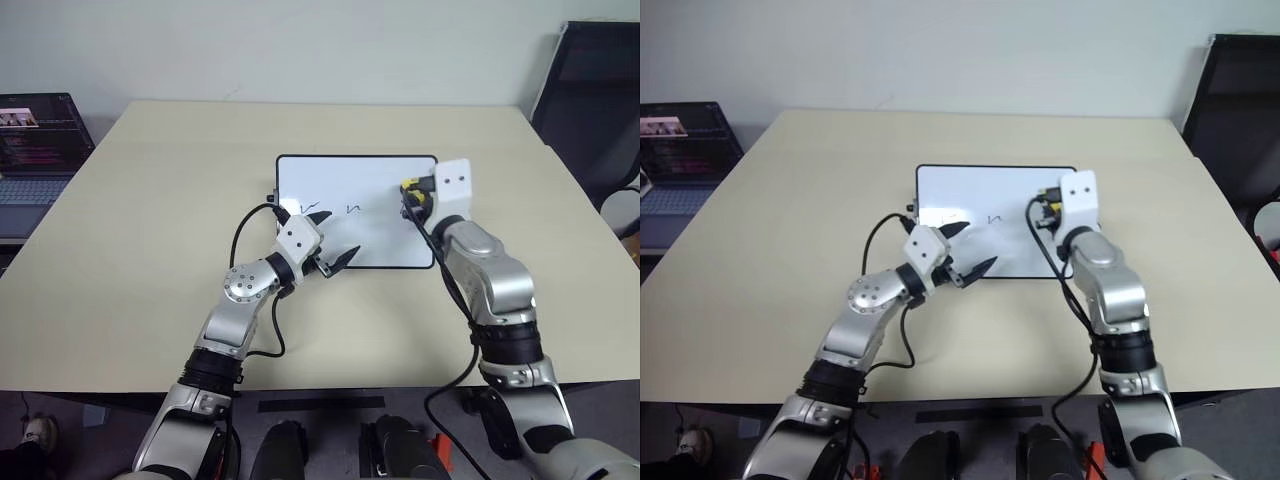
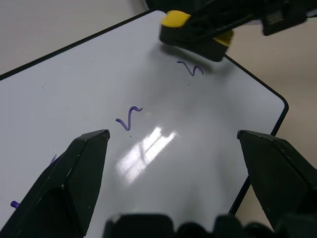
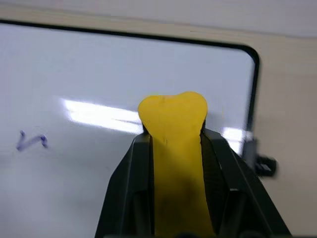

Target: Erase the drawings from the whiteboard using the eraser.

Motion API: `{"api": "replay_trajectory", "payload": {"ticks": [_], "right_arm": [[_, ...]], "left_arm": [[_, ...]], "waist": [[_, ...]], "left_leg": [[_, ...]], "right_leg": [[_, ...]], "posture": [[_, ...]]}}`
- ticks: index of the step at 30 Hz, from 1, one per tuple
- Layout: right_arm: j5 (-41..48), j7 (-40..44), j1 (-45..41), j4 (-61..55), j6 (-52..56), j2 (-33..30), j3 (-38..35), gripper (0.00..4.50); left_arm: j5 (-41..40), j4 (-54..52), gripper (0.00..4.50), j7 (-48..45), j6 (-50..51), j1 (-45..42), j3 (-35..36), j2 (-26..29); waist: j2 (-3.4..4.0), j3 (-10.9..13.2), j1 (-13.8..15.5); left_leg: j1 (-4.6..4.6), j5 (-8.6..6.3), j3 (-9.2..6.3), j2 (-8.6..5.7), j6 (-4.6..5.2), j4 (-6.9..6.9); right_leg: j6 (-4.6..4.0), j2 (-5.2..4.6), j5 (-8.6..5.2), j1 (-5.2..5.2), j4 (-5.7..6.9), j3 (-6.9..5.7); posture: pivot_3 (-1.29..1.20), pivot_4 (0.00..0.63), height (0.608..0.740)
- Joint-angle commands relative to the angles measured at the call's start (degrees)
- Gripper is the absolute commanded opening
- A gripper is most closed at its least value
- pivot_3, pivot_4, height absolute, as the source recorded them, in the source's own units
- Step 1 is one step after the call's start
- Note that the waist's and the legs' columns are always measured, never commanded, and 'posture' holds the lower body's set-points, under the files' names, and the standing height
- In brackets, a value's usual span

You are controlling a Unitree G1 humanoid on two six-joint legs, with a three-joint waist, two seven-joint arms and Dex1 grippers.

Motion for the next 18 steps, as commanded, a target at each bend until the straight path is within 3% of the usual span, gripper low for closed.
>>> {"api": "replay_trajectory", "payload": {"ticks": [1,18], "right_arm": [[-0.8,0.2,-2.7,2.7,-3.7,0.3,-0.1,0.93],[-5.9,-0.1,1.0,1.2,4.6,-2.7,3.5,0.93]], "left_arm": [[0.2,-0.2,4.5,0.4,-1.2,-1.8,0.7,0.2],[-0.1,-1.3,4.5,1.0,-0.4,-1.9,0.9,0.9]], "waist": [[0.0,0.0,0.1],[0.0,0.0,0.4]], "left_leg": [[-0.03,0.0,0.0,0.01,0.0,0.0],[-0.1,0.01,-0.03,0.02,0.01,0.05]], "right_leg": [[-0.01,-0.02,0.01,0.0,-0.01,-0.02],[0.03,-0.23,0.01,0.02,0.02,-0.16]], "posture": [[0.0,0.15,0.74],[0.0,0.15,0.74]]}}
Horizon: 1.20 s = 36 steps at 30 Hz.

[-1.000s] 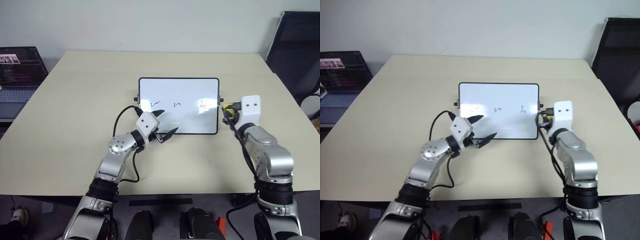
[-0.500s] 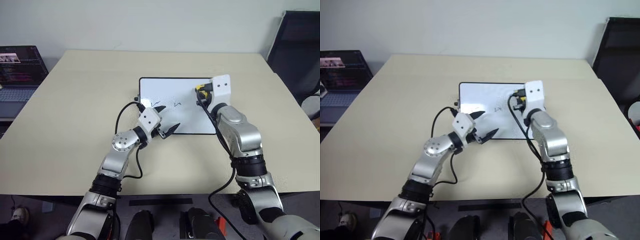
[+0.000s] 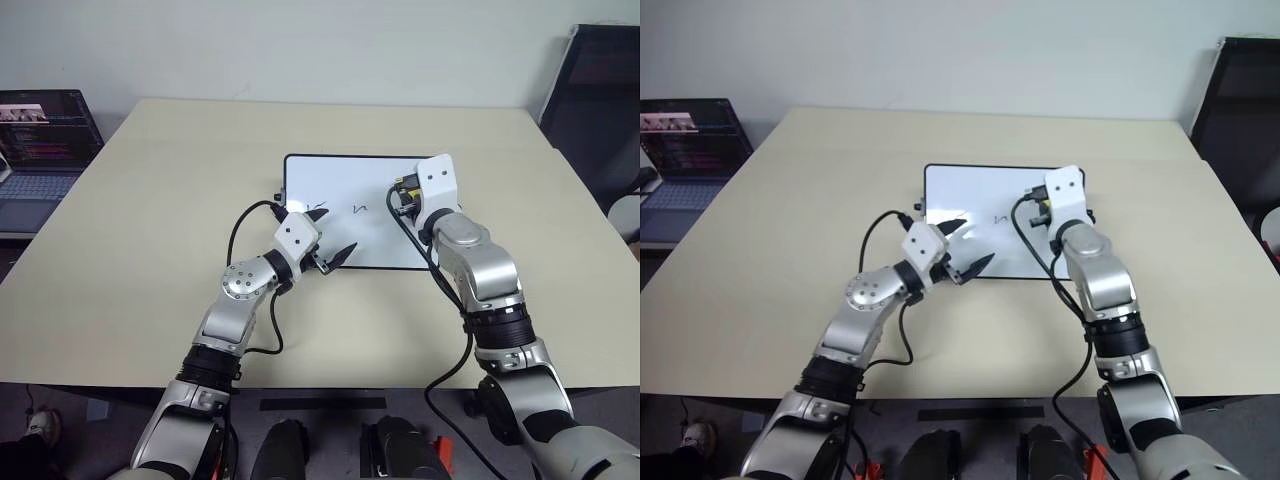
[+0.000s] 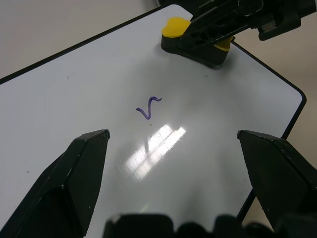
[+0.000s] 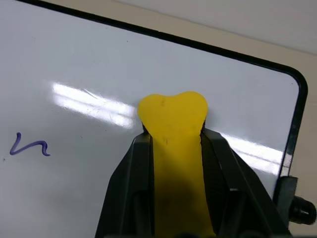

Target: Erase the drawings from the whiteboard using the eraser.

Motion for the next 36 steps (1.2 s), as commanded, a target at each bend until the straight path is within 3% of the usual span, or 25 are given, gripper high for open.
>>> {"api": "replay_trajectory", "payload": {"ticks": [1,14,25,32,36], "right_arm": [[-0.9,0.4,2.7,-2.2,3.1,-0.3,0.6,0.93],[-1.0,1.9,14.3,-14.6,11.7,-2.0,1.2,0.93],[-0.6,2.5,17.2,-18.3,13.6,-3.9,-0.1,0.93],[2.1,3.7,14.2,-19.7,7.5,-0.5,-1.2,0.93],[0.8,6.4,12.6,-19.3,-0.3,-1.7,1.6,0.93]], "left_arm": [[-0.2,-2.0,4.5,0.1,-0.5,-0.9,0.9,0.3],[0.0,-2.3,4.5,0.1,-0.7,-0.7,0.9,0.7],[-0.3,-2.6,4.5,0.0,-0.4,-0.3,1.0,0.9],[-0.4,-2.7,4.5,0.3,-0.3,-0.2,1.2,0.9],[-1.9,-5.1,4.5,4.0,3.1,2.0,3.3,-0.8]], "waist": [[0.0,0.0,0.0],[-0.06,0.0,0.0],[-0.08,-0.1,0.4],[-0.07,0.0,0.3],[-0.04,0.0,0.0]], "left_leg": [[0.0,0.0,0.0,0.0,0.0,0.0],[0.09,0.01,-0.03,0.0,0.02,0.03],[0.09,0.02,-0.01,-0.02,0.02,0.04],[0.09,0.02,-0.02,-0.03,0.02,0.03],[0.07,0.02,-0.03,-0.04,0.02,-0.01]], "right_leg": [[0.0,0.0,0.0,0.0,0.0,0.0],[0.15,0.01,-0.07,0.07,0.01,0.05],[0.23,0.01,-0.1,0.08,-0.01,0.07],[0.23,0.02,-0.1,0.06,-0.01,0.09],[0.22,0.06,-0.09,-0.01,-0.03,0.14]], "posture": [[0.0,0.15,0.74],[0.0,0.15,0.74],[0.0,0.15,0.74],[0.0,0.15,0.74],[0.0,0.15,0.74]]}}
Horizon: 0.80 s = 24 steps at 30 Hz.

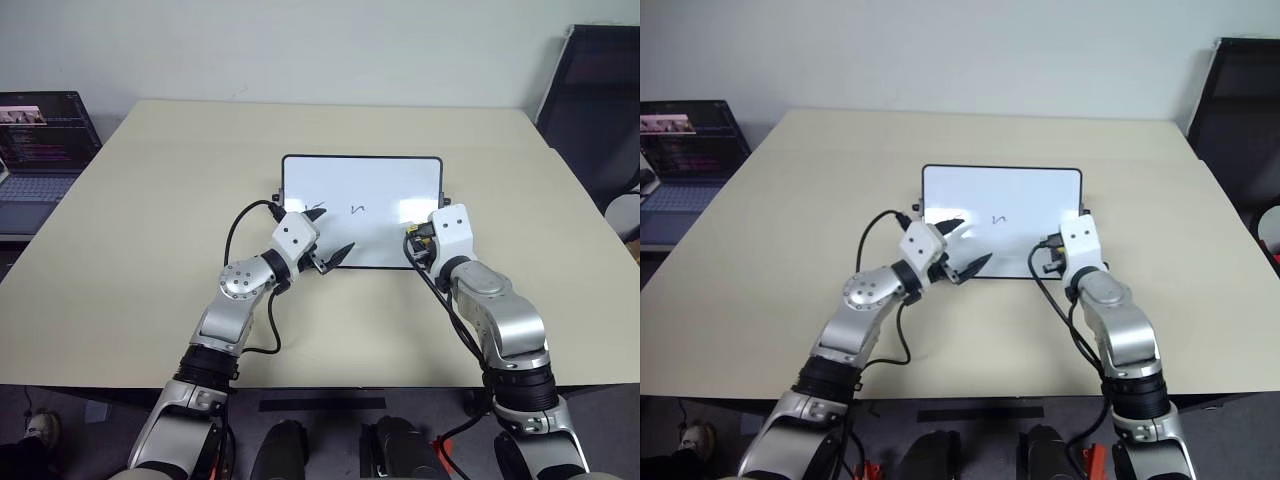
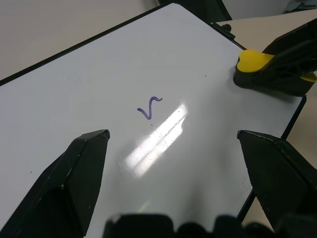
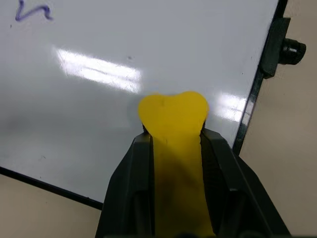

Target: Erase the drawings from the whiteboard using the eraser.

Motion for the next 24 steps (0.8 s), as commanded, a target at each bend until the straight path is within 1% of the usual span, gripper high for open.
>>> {"api": "replay_trajectory", "payload": {"ticks": [1,4,7,11,14,18,24], "right_arm": [[-0.7,1.9,-3.1,-0.6,-7.1,-0.8,1.5,0.93],[-1.2,2.5,-4.8,1.6,-9.3,-0.4,2.8,0.93],[-1.6,2.4,-6.8,4.7,-10.9,0.9,3.6,0.93],[-2.5,2.8,-11.2,10.4,-13.2,3.0,5.4,0.93],[-4.1,2.8,-16.0,17.0,-15.1,3.9,7.2,0.93],[-5.5,2.0,-20.6,23.3,-17.2,5.5,7.6,0.93],[-9.1,1.6,-23.3,28.2,-19.3,4.9,9.0,0.93]], "left_arm": [[-1.5,-5.1,4.5,4.5,3.1,2.5,3.3,-1.6],[-1.1,-7.6,4.5,7.6,5.4,5.2,4.3,-2.3],[-0.8,-8.3,4.5,8.7,6.3,6.5,4.5,-2.3],[-1.4,-7.7,4.5,8.7,6.9,5.8,5.2,-1.7],[-1.2,-7.4,4.5,8.7,6.7,5.6,5.2,-1.4],[-0.9,-7.4,4.5,8.4,6.5,5.4,4.9,-1.3],[-0.9,-7.6,4.5,8.5,6.7,4.6,5.0,-1.1]], "waist": [[0.0,0.0,-0.1],[0.0,0.0,-0.2],[-0.01,0.0,-0.2],[0.0,0.0,-0.2],[0.0,0.0,-0.2],[0.0,0.0,-0.2],[0.01,0.0,-0.2]], "left_leg": [[0.0,0.0,-0.01,0.02,0.0,-0.01],[-0.02,-0.01,-0.07,0.03,-0.01,-0.04],[-0.03,-0.01,-0.09,0.04,-0.01,-0.03],[-0.02,0.0,-0.06,0.03,-0.01,0.01],[-0.02,0.0,-0.06,0.03,-0.01,0.0],[-0.03,-0.01,-0.07,0.04,-0.01,-0.03],[-0.07,-0.01,-0.08,0.04,-0.01,-0.04]], "right_leg": [[0.0,-0.01,0.0,0.0,-0.01,0.01],[-0.04,-0.02,0.03,-0.01,-0.02,-0.03],[-0.08,-0.05,0.05,-0.01,0.01,-0.07],[-0.1,-0.05,0.06,-0.01,0.02,-0.04],[-0.18,-0.04,0.1,-0.01,0.01,-0.05],[-0.2,-0.05,0.11,-0.02,0.0,-0.07],[-0.2,-0.13,0.11,-0.02,-0.01,-0.11]], "posture": [[0.0,0.15,0.74],[0.0,0.15,0.74],[0.0,0.15,0.74],[0.0,0.15,0.74],[0.0,0.15,0.74],[0.0,0.15,0.74],[0.0,0.15,0.74]]}}
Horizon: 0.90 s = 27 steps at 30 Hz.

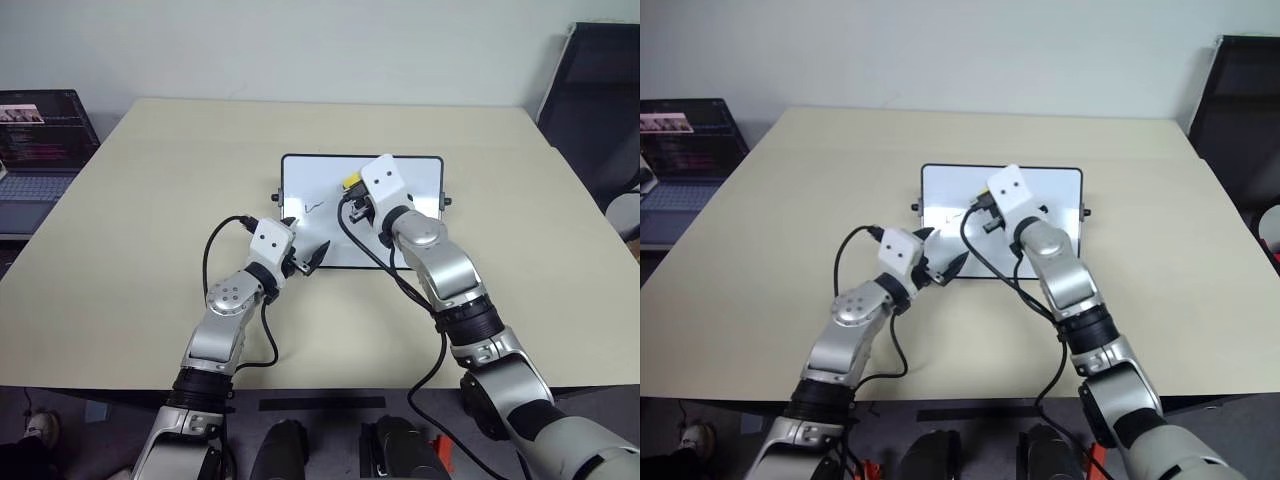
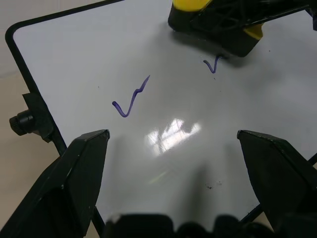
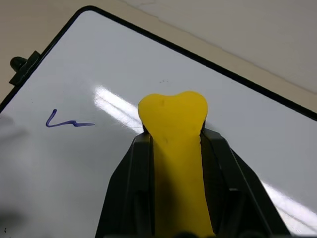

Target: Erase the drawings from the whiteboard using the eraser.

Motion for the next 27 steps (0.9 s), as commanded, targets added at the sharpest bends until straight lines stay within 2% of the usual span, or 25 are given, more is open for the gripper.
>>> {"api": "replay_trajectory", "payload": {"ticks": [1,27], "right_arm": [[-2.6,-0.6,-1.5,0.3,-2.0,-0.9,0.5,0.93],[-6.7,6.1,13.4,-13.4,8.4,-4.9,4.6,0.93]], "left_arm": [[-0.1,-2.4,4.5,0.3,-0.5,-1.3,0.7,0.3],[-0.2,-2.3,4.5,0.2,-0.3,-2.0,1.9,2.2]], "waist": [[0.0,0.0,0.0],[-0.01,0.0,0.1]], "left_leg": [[0.0,0.0,-0.01,0.0,0.0,0.0],[0.03,0.0,-0.03,-0.01,0.0,0.05]], "right_leg": [[0.0,0.0,0.0,0.0,0.0,0.0],[0.01,0.0,0.0,0.04,0.04,-0.06]], "posture": [[0.0,0.15,0.74],[0.0,0.15,0.74]]}}
